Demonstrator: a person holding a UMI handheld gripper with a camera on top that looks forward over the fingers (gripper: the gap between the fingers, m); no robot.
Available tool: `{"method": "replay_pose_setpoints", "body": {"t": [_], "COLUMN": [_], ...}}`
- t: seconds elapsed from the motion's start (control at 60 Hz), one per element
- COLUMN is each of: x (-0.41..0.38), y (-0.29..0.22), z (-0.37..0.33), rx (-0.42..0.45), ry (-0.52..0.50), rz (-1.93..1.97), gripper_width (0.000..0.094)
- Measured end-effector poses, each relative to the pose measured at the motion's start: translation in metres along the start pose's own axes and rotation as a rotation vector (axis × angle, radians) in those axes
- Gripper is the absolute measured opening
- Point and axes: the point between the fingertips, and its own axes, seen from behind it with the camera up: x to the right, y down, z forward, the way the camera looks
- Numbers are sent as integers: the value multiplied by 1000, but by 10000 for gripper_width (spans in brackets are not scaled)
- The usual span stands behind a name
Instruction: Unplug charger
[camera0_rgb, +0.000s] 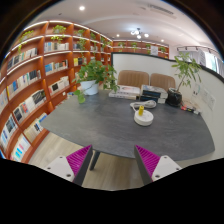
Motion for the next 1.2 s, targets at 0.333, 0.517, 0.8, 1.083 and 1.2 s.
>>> {"method": "replay_pose_setpoints", "body": {"t": [0.333, 0.517, 0.8, 1.083, 1.2], "x": [121, 138, 147, 169, 212], "y": [-34, -79, -88, -214, -339], "z": [152, 223, 254, 207, 136], "rx": [-44, -5, 13, 186, 408], "ry": [142, 113, 155, 152, 183], "rz": [64, 92, 120, 193, 190], "gripper_width": [803, 629, 76, 49, 48]}}
